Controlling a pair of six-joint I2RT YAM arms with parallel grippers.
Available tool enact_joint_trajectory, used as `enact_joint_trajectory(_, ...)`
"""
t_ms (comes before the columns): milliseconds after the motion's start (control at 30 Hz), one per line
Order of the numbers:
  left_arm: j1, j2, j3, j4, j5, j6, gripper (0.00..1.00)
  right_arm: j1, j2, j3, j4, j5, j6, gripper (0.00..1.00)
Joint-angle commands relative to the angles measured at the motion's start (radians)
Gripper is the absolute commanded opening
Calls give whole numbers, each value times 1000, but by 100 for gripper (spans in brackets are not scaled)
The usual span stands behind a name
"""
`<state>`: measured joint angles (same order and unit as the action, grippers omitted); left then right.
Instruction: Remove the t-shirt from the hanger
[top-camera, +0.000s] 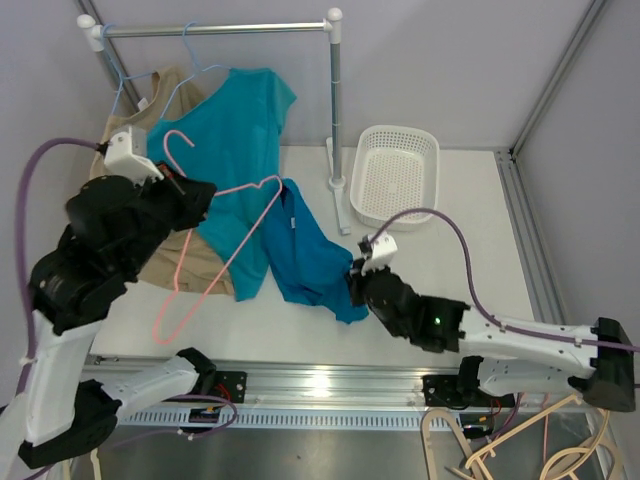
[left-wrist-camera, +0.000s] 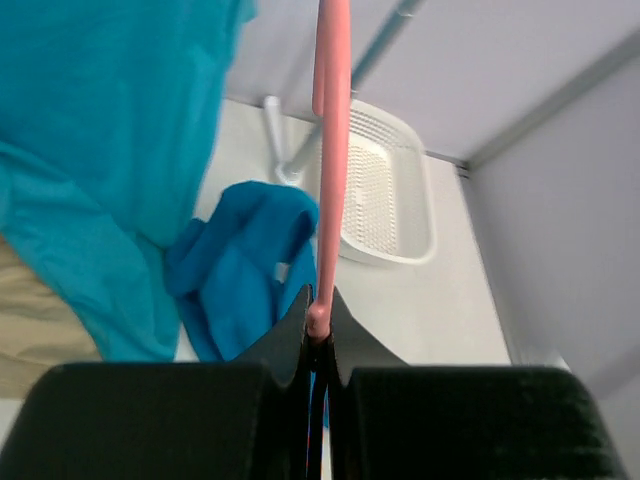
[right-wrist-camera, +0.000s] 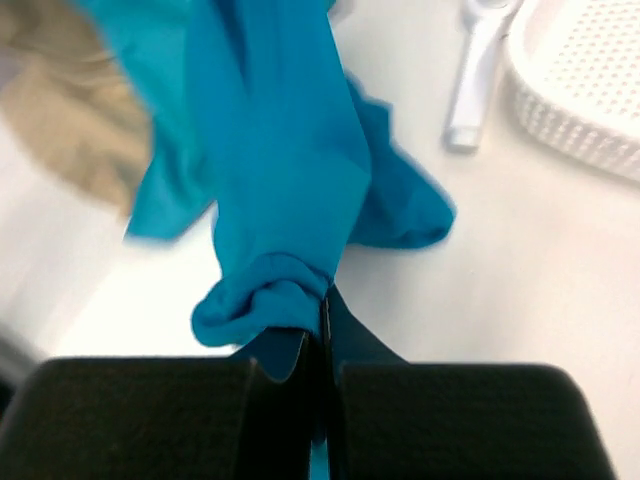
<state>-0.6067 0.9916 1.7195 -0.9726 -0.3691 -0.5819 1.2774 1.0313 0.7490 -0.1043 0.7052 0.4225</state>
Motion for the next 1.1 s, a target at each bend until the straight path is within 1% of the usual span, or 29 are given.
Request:
enact_joint_trajectory(0,-4,45,133,-70,214,59,1,-171,123,168,28,-122,-74,0)
enact_joint_trajectory(33,-4,65,184,-83,275,71,1,-199,200,199,28,-144,-91,0)
enact_joint_trajectory(67,-4,65,186,-89,283,82,1,-225,243,234,11,-197,-93,0)
enact_joint_trajectory(133,-4,53,174,-66,250,91,1,-277,329,344,-14,-246,-96,0)
enact_joint_trajectory(167,-4,38,142,-52,210,115,1,-288,422,383,-50,-262,-99,1)
enact_joint_trajectory(200,-4,30,135,-5,210,141,1,-303,470,460,-73,-292,-105,10)
enact_joint_trajectory(233,-4,22,99,29,226,174,1,-309,521,499,-95,-312,-111,30)
enact_joint_trajectory(267,-4,10,71,67,263,239,1,-312,624,541,-147,-320,-114,77)
enact_joint_trajectory(300,-4,2,48,102,341,269,1,-322,677,582,-178,-328,-111,87)
enact_joint_trajectory(333,-4,-1,46,154,344,283,1,-322,729,668,-208,-331,-113,92)
enact_joint_trajectory(367,-4,5,57,164,326,278,1,-323,827,703,-254,-331,-113,96)
enact_joint_trajectory(400,-4,13,81,163,271,283,0,-325,870,764,-271,-341,-113,99)
enact_joint_trajectory(467,-4,48,117,149,201,316,1,-325,950,815,-299,-357,-108,100)
enact_joint_trajectory(500,-2,65,168,141,146,329,1,-326,1013,835,-307,-372,-102,99)
enact_joint_trajectory(533,-2,82,184,135,122,343,1,-329,1042,857,-316,-409,-94,100)
enact_joint_trajectory(600,16,142,254,121,107,372,1,-331,1102,885,-314,-434,-79,99)
enact_joint_trajectory(633,31,163,271,117,130,373,1,-331,1118,888,-311,-446,-61,99)
enact_joint_trajectory(667,83,183,305,109,162,364,1,-331,1131,886,-314,-447,-51,100)
enact_joint_trajectory(700,119,203,321,110,206,355,1,-331,1144,880,-319,-443,-39,99)
enact_joint_trajectory(733,190,244,351,117,313,344,1,-331,1162,876,-327,-438,-28,99)
enact_joint_trajectory(767,223,263,359,126,367,314,1,-332,1168,868,-345,-449,-10,94)
enact_joint_trajectory(800,254,281,361,158,431,303,1,-332,1173,850,-357,-464,-4,87)
enact_joint_trajectory(833,289,315,370,173,487,294,1,-331,1165,831,-368,-480,2,71)
enact_joint_trajectory(867,295,332,374,186,489,292,1,-325,1155,808,-374,-513,7,59)
enact_joint_trajectory(933,298,372,367,236,473,304,1,-323,1091,733,-377,-571,12,0)
enact_joint_trajectory(967,298,380,352,274,476,312,1,-325,1061,704,-379,-645,7,0)
enact_joint_trajectory(1000,298,389,316,354,473,317,1,-325,1029,667,-390,-661,6,0)
enact_joint_trajectory(1033,298,400,304,388,464,323,1,-325,991,656,-423,-653,5,0)
enact_joint_trajectory(1067,298,430,289,414,454,327,1,-325,892,649,-442,-635,9,0)
